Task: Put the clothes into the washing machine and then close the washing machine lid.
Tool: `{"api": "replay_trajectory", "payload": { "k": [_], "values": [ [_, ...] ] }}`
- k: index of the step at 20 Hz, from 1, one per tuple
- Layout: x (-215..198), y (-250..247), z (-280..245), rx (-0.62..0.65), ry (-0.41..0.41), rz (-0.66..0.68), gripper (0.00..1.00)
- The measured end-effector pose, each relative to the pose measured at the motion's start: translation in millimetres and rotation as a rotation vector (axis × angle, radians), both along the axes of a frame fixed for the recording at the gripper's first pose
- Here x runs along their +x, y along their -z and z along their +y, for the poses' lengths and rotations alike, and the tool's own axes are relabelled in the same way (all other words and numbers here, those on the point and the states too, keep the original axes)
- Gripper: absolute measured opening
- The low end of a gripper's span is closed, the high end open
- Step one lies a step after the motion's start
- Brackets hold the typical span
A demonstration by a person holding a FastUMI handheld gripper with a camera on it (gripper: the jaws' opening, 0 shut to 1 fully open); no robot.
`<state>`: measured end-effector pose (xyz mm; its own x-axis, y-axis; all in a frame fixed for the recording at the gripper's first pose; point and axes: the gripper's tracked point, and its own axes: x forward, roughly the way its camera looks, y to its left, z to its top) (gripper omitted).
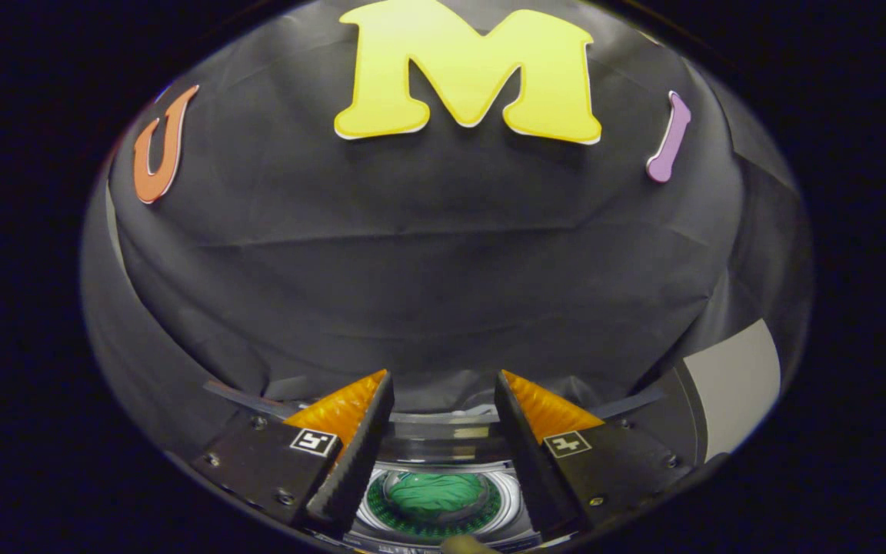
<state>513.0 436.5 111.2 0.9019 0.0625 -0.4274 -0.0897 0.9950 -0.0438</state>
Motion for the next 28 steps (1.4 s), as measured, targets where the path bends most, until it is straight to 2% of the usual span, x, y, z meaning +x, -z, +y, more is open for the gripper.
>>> {"api": "replay_trajectory", "payload": {
  "k": [16, 28],
  "values": [
    [-51, 10, -6, -0.004, -0.037, -0.144, 0.83],
    [-99, 40, -11, -0.012, -0.105, -0.154, 0.83]
  ]
}}
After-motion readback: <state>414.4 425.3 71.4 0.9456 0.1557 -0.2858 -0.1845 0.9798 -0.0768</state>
